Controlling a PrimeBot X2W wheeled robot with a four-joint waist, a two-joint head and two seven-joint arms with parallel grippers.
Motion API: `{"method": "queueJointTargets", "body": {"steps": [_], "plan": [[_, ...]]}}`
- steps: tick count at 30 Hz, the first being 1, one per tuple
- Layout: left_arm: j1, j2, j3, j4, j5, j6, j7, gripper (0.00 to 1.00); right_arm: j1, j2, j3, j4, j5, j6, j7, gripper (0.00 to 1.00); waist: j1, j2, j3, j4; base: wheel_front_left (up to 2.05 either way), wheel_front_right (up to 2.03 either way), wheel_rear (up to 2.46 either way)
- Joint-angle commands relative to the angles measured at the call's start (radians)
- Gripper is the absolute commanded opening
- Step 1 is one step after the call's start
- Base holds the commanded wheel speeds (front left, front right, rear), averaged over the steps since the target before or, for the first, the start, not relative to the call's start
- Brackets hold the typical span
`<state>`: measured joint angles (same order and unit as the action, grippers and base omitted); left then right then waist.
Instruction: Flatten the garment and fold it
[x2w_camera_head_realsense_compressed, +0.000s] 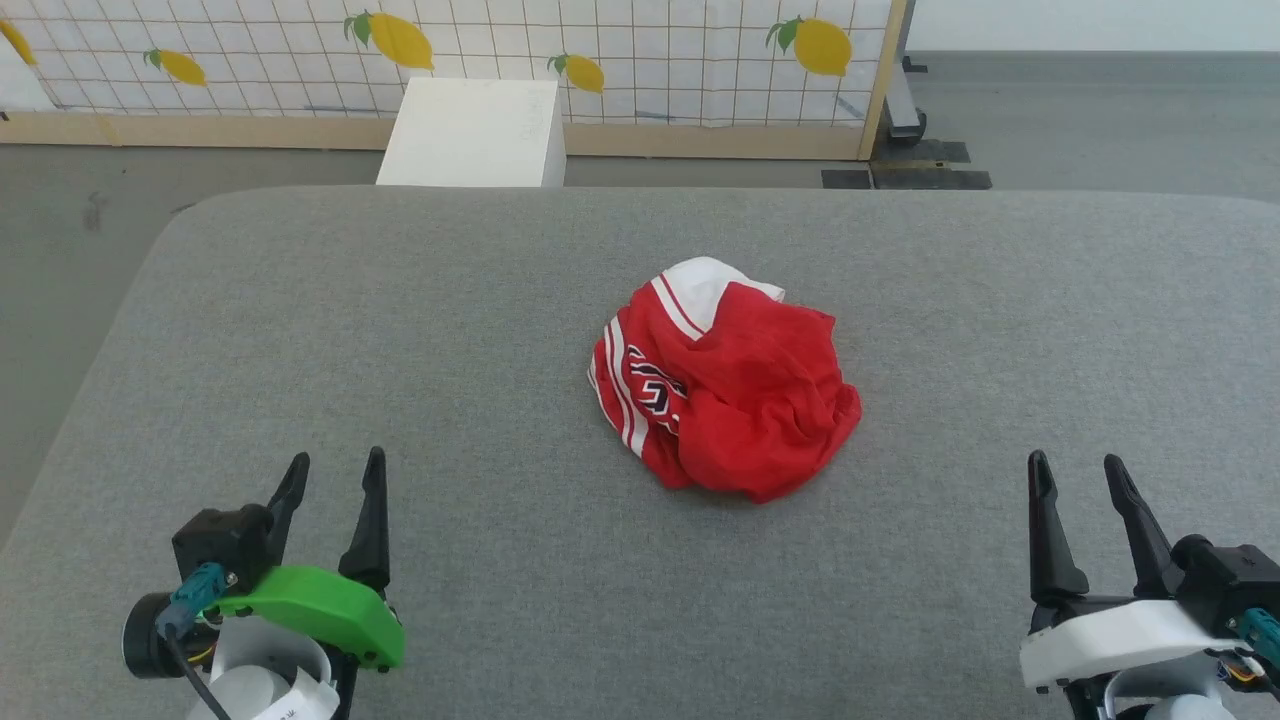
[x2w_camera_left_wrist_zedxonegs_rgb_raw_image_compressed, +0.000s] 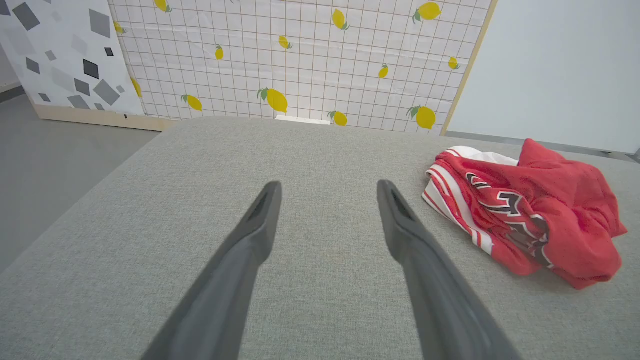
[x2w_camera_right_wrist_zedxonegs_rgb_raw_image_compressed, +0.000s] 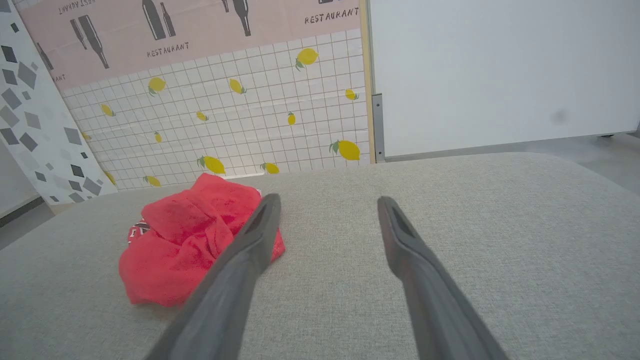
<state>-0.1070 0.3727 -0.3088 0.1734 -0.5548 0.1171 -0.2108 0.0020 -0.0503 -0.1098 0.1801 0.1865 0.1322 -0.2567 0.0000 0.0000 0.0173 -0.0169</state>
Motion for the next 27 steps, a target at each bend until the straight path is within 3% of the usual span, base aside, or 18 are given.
{"method": "queueJointTargets", "body": {"steps": [1, 6, 11, 20, 27], "plan": [[0.014, -0.004, 0.0, -0.006, -0.011, 0.01, 0.004, 1.0, 0.01, 0.0, 0.0, 0.003, 0.001, -0.002, -0.005, 1.0, 0.0, 0.0, 0.001, 0.001, 0.0, 0.0, 0.0], [0.014, -0.009, 0.001, -0.015, -0.019, 0.014, 0.003, 1.0, -0.013, 0.0, 0.0, 0.019, -0.011, -0.002, 0.0, 1.0, 0.0, 0.0, 0.011, 0.006, 0.0, 0.0, 0.0], [0.009, -0.016, -0.002, -0.031, -0.019, 0.021, 0.0, 1.0, -0.114, 0.0, 0.019, 0.045, -0.044, -0.002, 0.104, 1.0, 0.0, 0.0, 0.043, 0.016, 0.0, 0.0, 0.0], [-0.035, -0.035, -0.007, -0.061, -0.019, 0.03, -0.003, 1.0, -0.449, -0.087, 0.137, 0.161, -0.029, -0.002, 0.398, 1.0, 0.0, 0.0, 0.156, 0.055, 0.0, 0.0, 0.0], [-0.088, -0.058, -0.021, -0.067, -0.013, 0.023, -0.01, 1.0, -0.666, -0.176, 0.329, 0.285, 0.029, -0.002, 0.692, 1.0, 0.0, 0.0, 0.247, 0.107, 0.0, 0.0, 0.0]]}}
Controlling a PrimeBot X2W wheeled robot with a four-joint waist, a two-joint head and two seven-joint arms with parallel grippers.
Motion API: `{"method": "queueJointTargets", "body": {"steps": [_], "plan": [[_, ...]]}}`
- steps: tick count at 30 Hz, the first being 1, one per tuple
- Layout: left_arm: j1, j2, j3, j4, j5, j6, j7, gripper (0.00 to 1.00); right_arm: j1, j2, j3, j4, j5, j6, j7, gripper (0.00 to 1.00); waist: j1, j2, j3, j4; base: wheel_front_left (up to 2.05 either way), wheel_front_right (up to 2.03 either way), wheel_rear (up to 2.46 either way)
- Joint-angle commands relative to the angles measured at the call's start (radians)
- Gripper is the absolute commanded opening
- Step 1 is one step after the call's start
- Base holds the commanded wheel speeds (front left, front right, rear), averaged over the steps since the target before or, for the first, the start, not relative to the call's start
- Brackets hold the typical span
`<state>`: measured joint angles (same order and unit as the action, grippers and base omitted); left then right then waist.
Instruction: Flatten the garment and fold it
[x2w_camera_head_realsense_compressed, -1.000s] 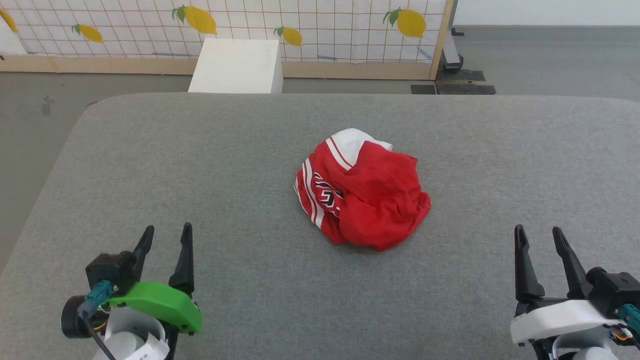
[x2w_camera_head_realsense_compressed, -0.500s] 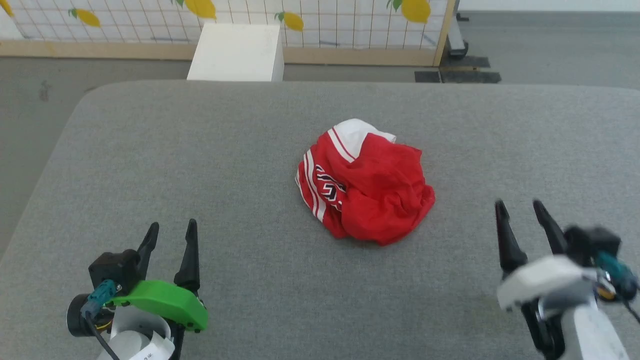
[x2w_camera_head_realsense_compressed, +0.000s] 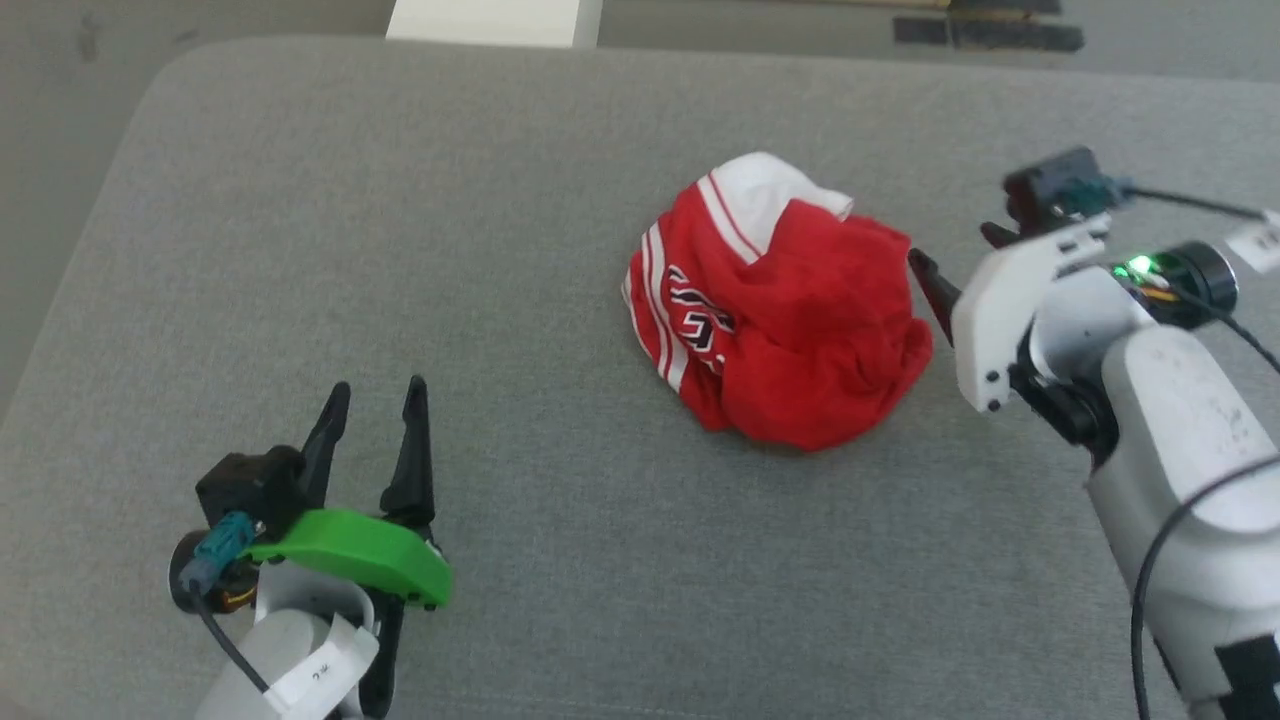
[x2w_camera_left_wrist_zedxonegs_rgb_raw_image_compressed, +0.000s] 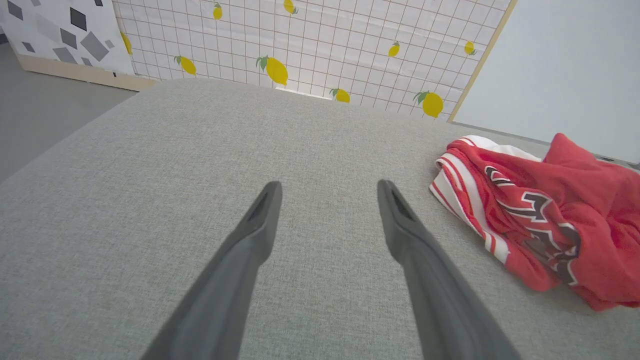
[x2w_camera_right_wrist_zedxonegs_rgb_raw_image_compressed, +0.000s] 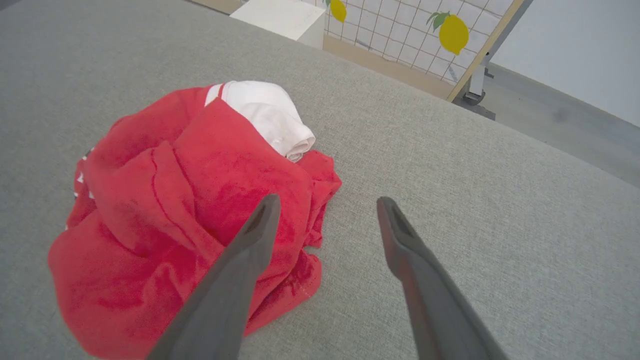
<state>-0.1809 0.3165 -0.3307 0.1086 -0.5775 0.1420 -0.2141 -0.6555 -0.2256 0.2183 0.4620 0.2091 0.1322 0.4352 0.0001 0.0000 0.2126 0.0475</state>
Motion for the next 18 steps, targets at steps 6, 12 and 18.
{"method": "queueJointTargets", "body": {"steps": [6, 12, 18], "plan": [[-0.057, -0.019, -0.01, 0.01, 0.013, -0.011, -0.014, 1.0, -0.12, -0.066, 0.166, 0.085, 0.054, -0.002, 0.216, 1.0, -0.0001, 0.0, 0.117, 0.083, 0.0, 0.0, 0.0], [-0.084, -0.038, -0.018, 0.029, 0.012, -0.02, -0.022, 1.0, -0.133, -0.093, 0.303, 0.12, 0.118, -0.002, 0.334, 1.0, -0.0001, 0.0, 0.145, 0.108, 0.0, 0.0, 0.0], [-0.092, -0.05, -0.021, 0.051, 0.004, -0.027, -0.026, 1.0, -0.115, -0.124, 0.37, 0.116, 0.202, -0.002, 0.372, 0.61, -0.0001, 0.0, 0.147, 0.112, 0.0, 0.0, 0.0]]}}
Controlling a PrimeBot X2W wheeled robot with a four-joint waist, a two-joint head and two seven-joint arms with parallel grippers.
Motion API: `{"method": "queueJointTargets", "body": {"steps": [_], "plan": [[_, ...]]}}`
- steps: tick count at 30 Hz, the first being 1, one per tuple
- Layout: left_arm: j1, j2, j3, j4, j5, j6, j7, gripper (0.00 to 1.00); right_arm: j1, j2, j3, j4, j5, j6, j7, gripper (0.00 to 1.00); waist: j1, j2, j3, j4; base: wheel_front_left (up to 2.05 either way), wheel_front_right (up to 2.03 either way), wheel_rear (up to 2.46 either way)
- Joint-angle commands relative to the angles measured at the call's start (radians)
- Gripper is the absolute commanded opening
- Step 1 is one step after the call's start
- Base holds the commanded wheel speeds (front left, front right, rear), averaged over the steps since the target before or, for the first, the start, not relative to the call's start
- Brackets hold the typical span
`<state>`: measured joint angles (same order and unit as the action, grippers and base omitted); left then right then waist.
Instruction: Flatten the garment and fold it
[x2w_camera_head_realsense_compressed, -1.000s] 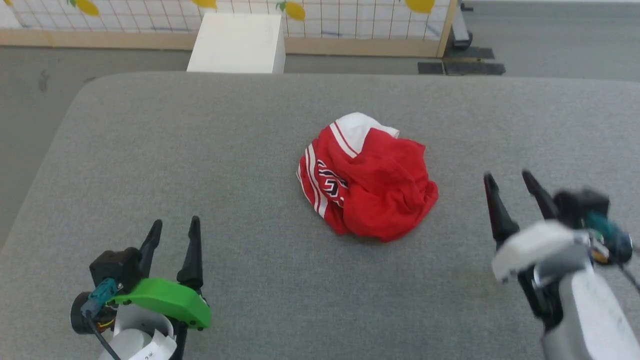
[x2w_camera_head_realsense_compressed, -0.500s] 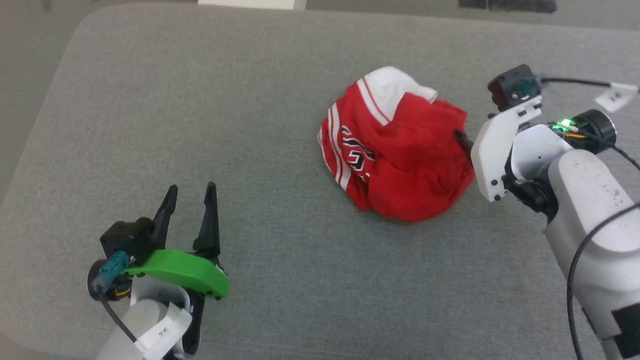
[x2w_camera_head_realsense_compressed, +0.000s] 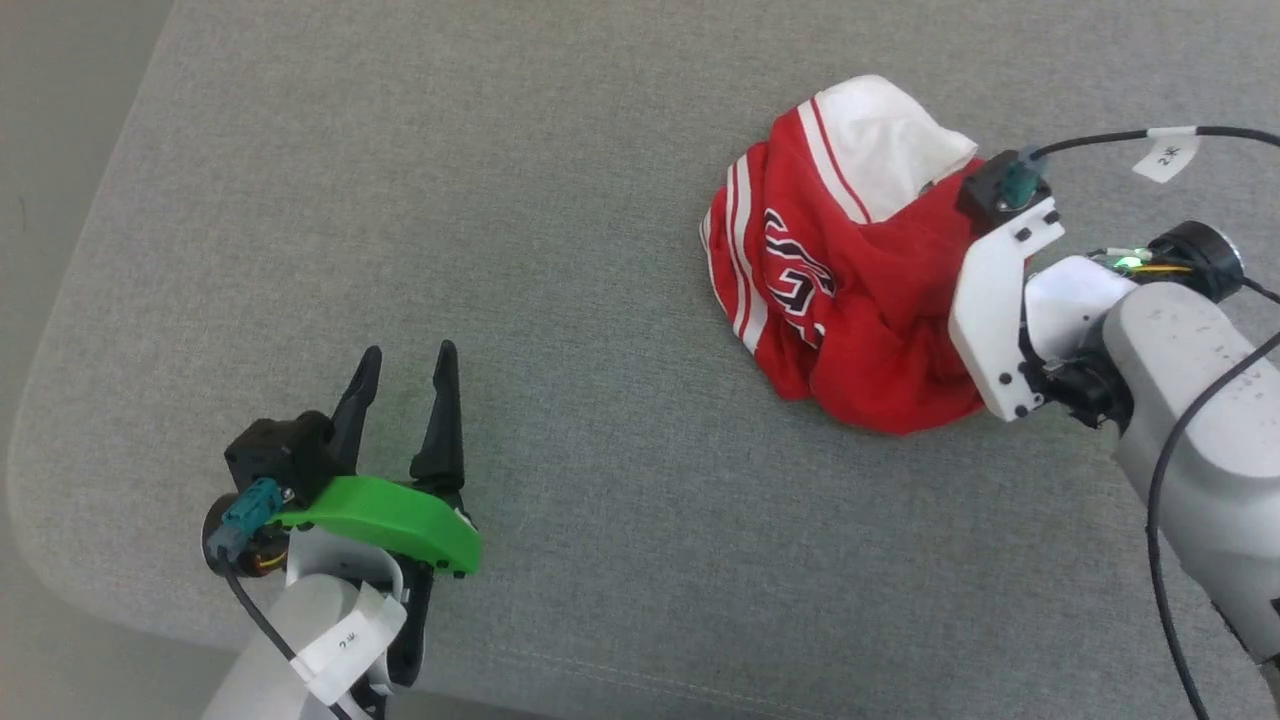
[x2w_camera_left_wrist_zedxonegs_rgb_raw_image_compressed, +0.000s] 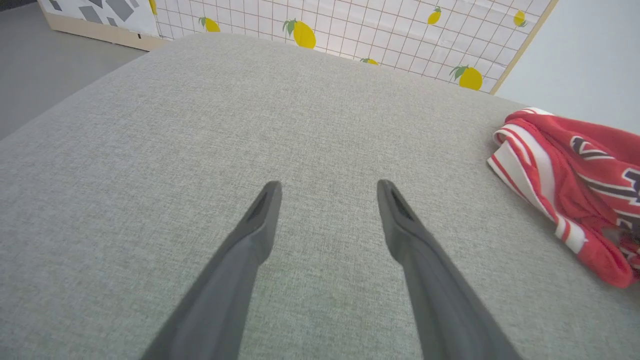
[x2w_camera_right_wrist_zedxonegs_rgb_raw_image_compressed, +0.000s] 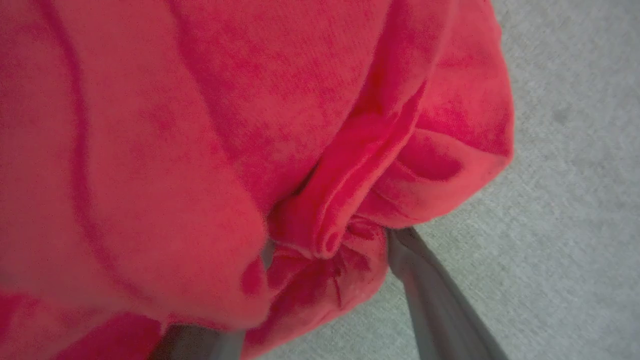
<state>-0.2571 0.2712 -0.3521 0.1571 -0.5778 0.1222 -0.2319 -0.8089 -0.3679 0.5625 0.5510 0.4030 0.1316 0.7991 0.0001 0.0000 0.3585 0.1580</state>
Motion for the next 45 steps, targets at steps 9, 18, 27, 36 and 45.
{"method": "queueJointTargets", "body": {"steps": [9, 18, 27, 36, 45], "plan": [[0.001, 0.002, 0.007, 0.03, -0.006, -0.013, -0.014, 1.0, 0.03, 0.006, -0.107, 0.013, 0.041, -0.001, -0.165, 0.0, -0.0001, 0.0, -0.081, -0.041, 0.0, 0.0, 0.0], [0.056, 0.019, 0.011, 0.024, -0.024, -0.008, -0.002, 1.0, 0.219, 0.019, -0.432, -0.047, 0.022, -0.001, -0.313, 0.0, -0.0001, 0.0, -0.191, -0.096, 0.0, 0.0, 0.0], [0.107, 0.035, 0.009, 0.0, -0.041, 0.0, 0.018, 1.0, 0.635, 0.139, -0.59, -0.18, -0.014, -0.001, -0.2, 0.0, -0.0001, 0.0, -0.246, -0.124, 0.0, 0.0, 0.0], [0.133, 0.037, 0.003, -0.007, -0.056, 0.003, 0.034, 1.0, 0.745, 0.253, -0.684, -0.352, -0.036, -0.001, -0.247, 1.0, -0.0001, 0.0, -0.277, -0.125, 0.0, 0.0, 0.0], [0.154, 0.044, -0.003, -0.014, -0.063, 0.009, 0.043, 1.0, 0.754, 0.303, -0.838, -0.518, -0.065, -0.001, -0.534, 1.0, -0.0001, 0.0, -0.31, -0.13, 0.0, 0.0, 0.0]]}}
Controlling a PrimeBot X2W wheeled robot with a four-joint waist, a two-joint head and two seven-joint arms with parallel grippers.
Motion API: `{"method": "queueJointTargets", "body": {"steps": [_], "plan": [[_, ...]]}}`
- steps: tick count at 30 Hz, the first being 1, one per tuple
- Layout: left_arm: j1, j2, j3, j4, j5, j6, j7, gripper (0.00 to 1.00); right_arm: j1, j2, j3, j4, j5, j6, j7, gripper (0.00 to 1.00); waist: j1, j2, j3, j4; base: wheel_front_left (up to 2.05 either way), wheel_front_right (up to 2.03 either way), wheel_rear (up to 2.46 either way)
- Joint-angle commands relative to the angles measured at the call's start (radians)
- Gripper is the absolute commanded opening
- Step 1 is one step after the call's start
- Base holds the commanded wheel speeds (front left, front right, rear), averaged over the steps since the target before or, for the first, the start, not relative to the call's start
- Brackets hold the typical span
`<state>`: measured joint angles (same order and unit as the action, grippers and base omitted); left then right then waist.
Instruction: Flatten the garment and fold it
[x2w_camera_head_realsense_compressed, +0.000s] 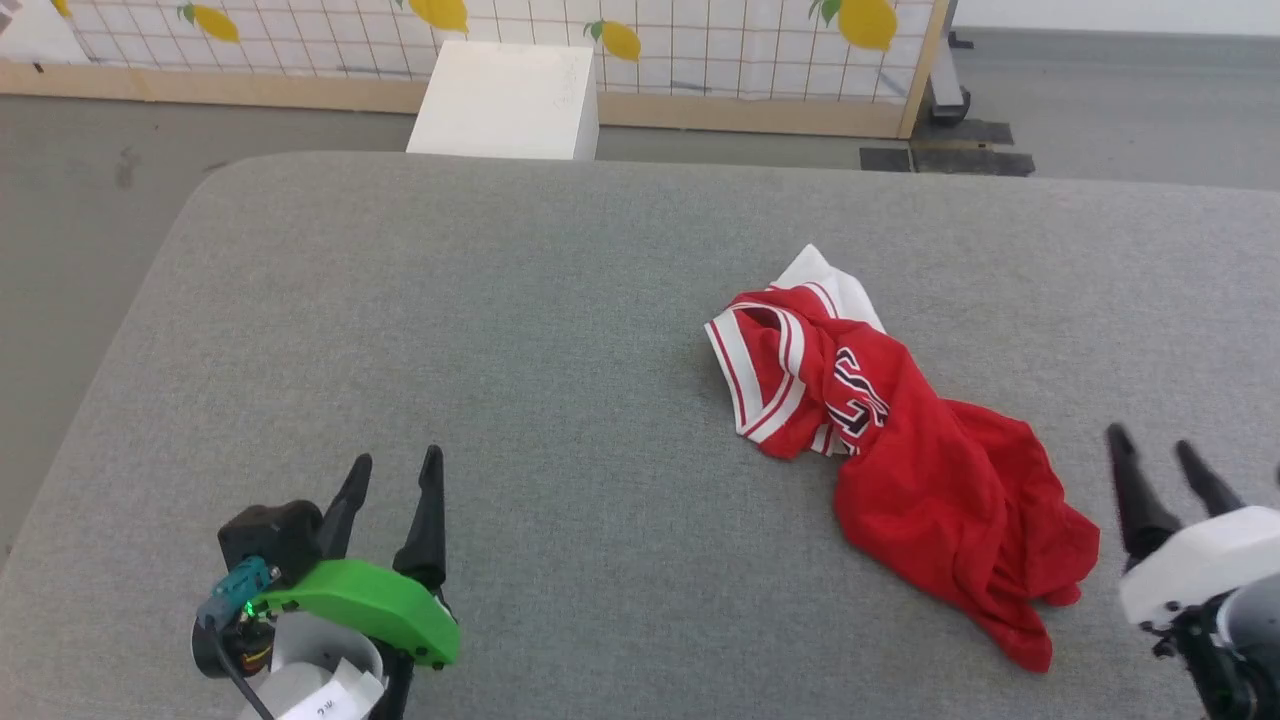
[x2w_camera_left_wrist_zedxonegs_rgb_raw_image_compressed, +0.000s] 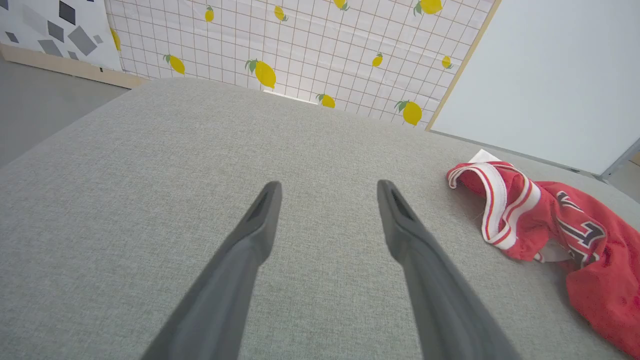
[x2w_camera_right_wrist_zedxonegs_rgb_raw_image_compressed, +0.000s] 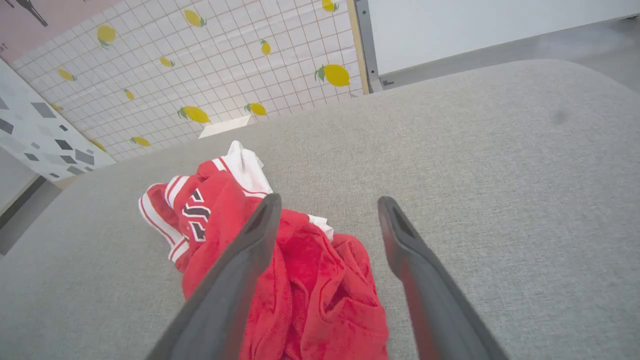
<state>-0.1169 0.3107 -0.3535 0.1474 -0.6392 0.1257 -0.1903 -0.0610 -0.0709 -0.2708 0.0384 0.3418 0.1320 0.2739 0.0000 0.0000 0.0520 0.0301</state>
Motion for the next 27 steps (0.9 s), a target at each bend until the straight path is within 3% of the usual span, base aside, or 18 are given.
{"method": "queueJointTargets", "body": {"steps": [1, 7, 12, 13, 17, 21, 27], "plan": [[0.014, 0.003, -0.004, -0.005, -0.002, 0.006, 0.003, 1.0, 0.008, 0.009, -0.017, -0.012, -0.007, -0.001, -0.023, 1.0, 0.0, 0.0, -0.005, -0.002, 0.0, 0.0, 0.0], [-0.001, -0.008, -0.016, -0.004, -0.004, 0.009, 0.013, 1.0, 0.015, 0.019, -0.047, -0.027, -0.035, -0.001, -0.071, 1.0, 0.0, 0.0, -0.005, -0.02, 0.0, 0.0, 0.0], [-0.095, -0.042, -0.067, 0.019, 0.003, -0.005, 0.081, 1.0, 0.0, 0.02, -0.043, -0.02, -0.046, -0.001, -0.068, 1.0, 0.0, 0.0, 0.019, -0.039, 0.0, 0.0, 0.0], [-0.209, -0.082, -0.113, 0.055, 0.008, -0.02, 0.162, 1.0, -0.017, 0.02, -0.036, -0.017, -0.044, -0.001, -0.062, 1.0, 0.0, 0.0, 0.049, -0.053, 0.0, 0.0, 0.0], [-0.378, -0.146, -0.167, 0.15, -0.005, -0.04, 0.307, 1.0, -0.048, 0.02, -0.019, -0.012, -0.037, -0.001, -0.059, 1.0, 0.0, 0.0, 0.096, -0.086, 0.0, 0.0, 0.0], [-0.532, -0.197, -0.217, 0.264, -0.01, -0.029, 0.483, 1.0, -0.08, 0.02, -0.004, -0.003, -0.031, -0.001, -0.062, 1.0, 0.0, 0.0, 0.149, -0.129, 0.0, 0.0, 0.0], [-0.685, -0.229, -0.305, 0.424, 0.012, -0.014, 0.707, 1.0, -0.114, 0.021, 0.013, 0.027, -0.018, -0.001, -0.079, 1.0, 0.0, 0.0, 0.218, -0.202, 0.0, 0.0, 0.0]]}}
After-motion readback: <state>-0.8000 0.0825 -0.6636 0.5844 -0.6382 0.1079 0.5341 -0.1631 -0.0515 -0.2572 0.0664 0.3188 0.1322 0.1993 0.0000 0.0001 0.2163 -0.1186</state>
